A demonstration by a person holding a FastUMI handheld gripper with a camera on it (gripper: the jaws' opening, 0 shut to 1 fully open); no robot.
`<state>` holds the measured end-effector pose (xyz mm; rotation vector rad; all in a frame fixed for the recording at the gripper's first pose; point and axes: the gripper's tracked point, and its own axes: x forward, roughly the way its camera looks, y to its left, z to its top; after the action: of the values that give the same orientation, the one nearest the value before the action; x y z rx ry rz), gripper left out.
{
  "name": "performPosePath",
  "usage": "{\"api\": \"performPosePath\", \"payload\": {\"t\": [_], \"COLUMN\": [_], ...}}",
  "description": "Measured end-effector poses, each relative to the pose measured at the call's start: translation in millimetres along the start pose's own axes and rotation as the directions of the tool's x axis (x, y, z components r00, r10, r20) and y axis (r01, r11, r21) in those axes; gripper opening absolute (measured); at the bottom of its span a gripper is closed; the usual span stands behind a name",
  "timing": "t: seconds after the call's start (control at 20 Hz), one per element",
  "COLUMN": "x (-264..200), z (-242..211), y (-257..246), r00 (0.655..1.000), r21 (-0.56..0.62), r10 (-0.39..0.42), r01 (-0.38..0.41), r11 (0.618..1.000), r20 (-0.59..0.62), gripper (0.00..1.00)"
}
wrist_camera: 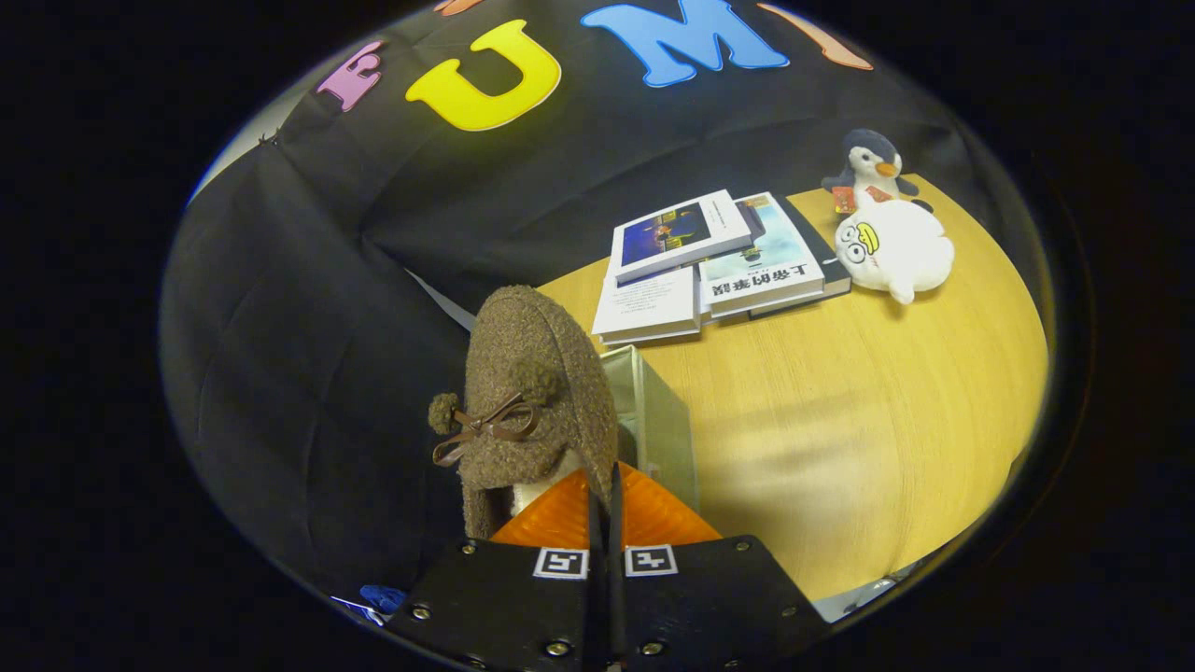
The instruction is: Open the storage box then place both shoes into the box .Put the left shoe in first, then the right shoe, with the right side of both shoes facing outward in a uniform manner.
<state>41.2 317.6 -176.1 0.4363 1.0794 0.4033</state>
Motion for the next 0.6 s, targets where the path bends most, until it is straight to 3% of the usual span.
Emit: {"api": "performPosePath", "payload": {"t": [0.2,0.5,0.55,0.6], "x": [25,49,48,49], "z": [-18,-35,-35,-33], "y": [4,-9,-6,-1], "r00": [1.000,0.996,0.997,0.999], "r21": [0.030,0.058,0.063,0.078], "r10": [-0.007,-0.089,-0.075,-0.052], "r01": [0.008,0.090,0.076,0.052], "r11": [1.000,0.994,0.995,0.996], "r20": [-0.030,-0.022,-0.018,-0.002], "gripper": [0.00,0.01,0.00,0.06]}}
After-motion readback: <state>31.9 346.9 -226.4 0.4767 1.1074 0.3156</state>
